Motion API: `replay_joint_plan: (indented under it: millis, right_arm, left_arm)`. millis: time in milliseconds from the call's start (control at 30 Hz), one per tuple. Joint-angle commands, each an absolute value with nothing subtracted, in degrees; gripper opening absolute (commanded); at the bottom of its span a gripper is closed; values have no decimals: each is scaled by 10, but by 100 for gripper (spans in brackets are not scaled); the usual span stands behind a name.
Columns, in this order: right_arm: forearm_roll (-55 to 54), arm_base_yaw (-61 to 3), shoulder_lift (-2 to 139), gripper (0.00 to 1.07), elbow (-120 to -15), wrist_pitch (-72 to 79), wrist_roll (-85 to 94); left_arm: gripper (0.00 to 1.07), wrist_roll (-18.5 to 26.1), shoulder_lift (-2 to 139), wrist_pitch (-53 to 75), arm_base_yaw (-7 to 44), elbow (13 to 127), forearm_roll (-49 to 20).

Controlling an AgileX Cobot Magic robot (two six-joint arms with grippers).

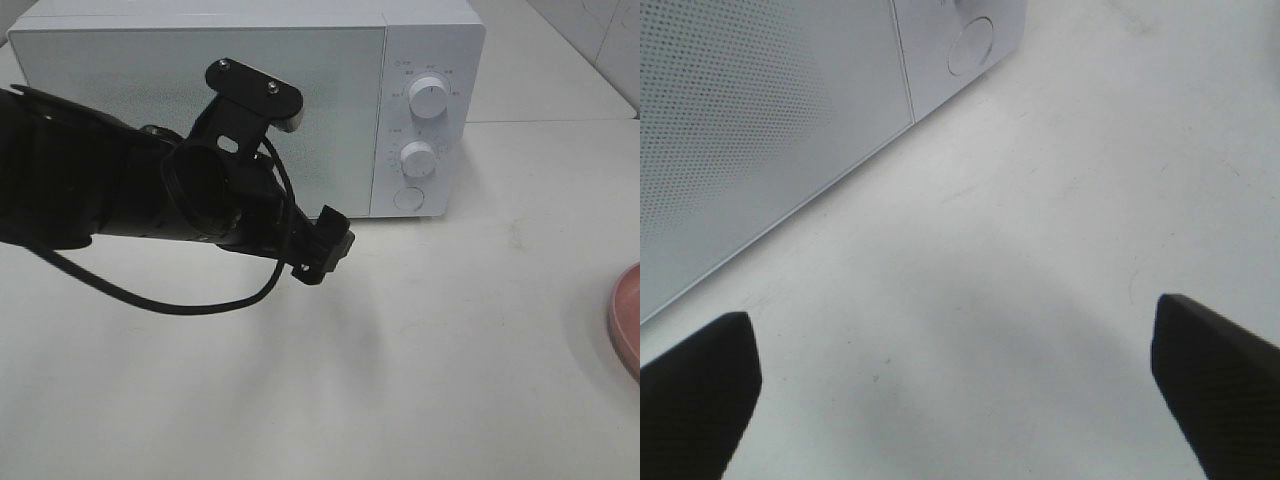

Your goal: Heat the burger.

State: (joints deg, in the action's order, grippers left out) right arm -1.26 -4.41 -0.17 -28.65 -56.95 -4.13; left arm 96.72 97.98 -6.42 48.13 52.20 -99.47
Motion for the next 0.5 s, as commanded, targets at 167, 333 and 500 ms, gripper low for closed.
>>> replay_joint_plan:
  millis: [167,333,500]
  right_arm:
    - [-10,-41,-21,76,-286,-569,-43]
    - [-10,-41,-21,76,-286,-569,-43]
    - [-10,-41,-21,76,-286,-569,-43]
  left_arm:
    - [101,998,917,-56,482,498,-1040]
    - [101,1021,899,-57,482,483,-1043]
    - [101,1021,898,-57,482,481,-1043]
